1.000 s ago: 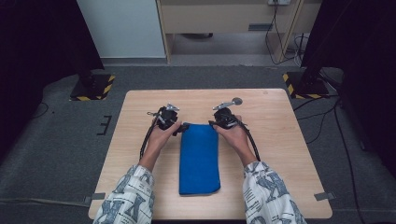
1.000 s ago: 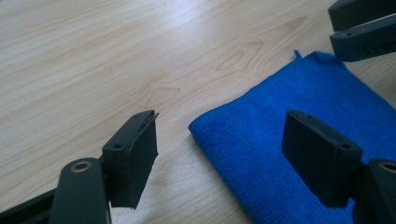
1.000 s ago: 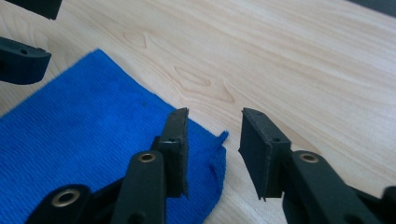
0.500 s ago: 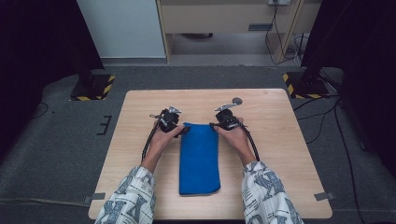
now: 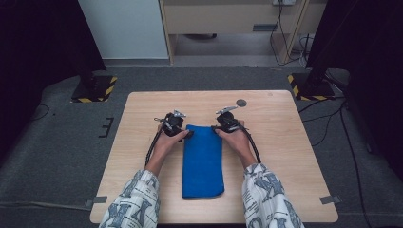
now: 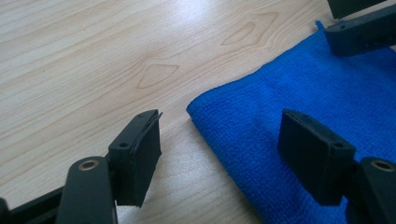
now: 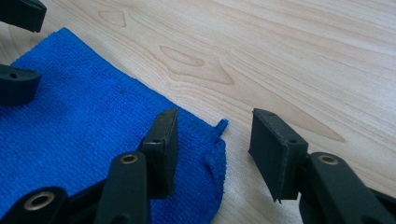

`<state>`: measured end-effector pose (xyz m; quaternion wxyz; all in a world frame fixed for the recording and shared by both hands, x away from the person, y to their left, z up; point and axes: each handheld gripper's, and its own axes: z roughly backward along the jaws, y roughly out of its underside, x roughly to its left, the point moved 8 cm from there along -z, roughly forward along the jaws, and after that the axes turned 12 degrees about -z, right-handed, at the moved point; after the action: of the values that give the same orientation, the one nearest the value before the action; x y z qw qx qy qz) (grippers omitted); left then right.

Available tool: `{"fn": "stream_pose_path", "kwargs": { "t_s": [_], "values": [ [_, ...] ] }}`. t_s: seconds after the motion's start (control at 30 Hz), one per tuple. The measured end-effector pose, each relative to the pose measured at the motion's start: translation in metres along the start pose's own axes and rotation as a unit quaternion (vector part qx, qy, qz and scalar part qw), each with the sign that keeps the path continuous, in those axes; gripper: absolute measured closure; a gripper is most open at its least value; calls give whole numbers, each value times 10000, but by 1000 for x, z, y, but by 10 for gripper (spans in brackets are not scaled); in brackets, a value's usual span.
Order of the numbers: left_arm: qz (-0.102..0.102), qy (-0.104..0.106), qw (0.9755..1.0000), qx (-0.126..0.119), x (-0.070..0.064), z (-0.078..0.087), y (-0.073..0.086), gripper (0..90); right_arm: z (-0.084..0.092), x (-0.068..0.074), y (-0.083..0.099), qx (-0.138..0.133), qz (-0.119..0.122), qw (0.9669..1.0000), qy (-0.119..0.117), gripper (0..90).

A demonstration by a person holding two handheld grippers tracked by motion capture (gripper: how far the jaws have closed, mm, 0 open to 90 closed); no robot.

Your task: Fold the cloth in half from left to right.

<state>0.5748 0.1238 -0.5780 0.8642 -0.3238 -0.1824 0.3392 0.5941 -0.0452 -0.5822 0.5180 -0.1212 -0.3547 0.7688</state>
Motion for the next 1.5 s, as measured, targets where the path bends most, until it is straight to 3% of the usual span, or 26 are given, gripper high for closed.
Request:
{"fn": "stream_pose_path", "kwargs": {
  "t_s": [0.17,0.4,0.5,0.8,1.0,1.27,1.5],
  "values": [
    [196,35,9998,-63,3,-2,1,307,-3,2,2,13,50,10000,30,520],
    [155,-33,9999,32,4,-6,5,321,-3,2,2,62,26,10000,9,529],
    [208,-45,9998,-60,4,-6,5,330,-3,2,2,82,6,10000,-24,558],
    [31,87,10000,-11,-5,-4,3,563,-3,8,2,139,-21,9997,-204,718],
    [-38,108,9999,36,-9,-4,1,687,-3,9,1,151,68,9997,-181,836],
    [66,182,9998,40,-11,-4,1,788,-1,11,1,139,117,9995,-255,869],
    [1,187,9998,-27,-14,-2,-2,842,5,10,-1,68,151,9993,-337,874]
  ]
}}
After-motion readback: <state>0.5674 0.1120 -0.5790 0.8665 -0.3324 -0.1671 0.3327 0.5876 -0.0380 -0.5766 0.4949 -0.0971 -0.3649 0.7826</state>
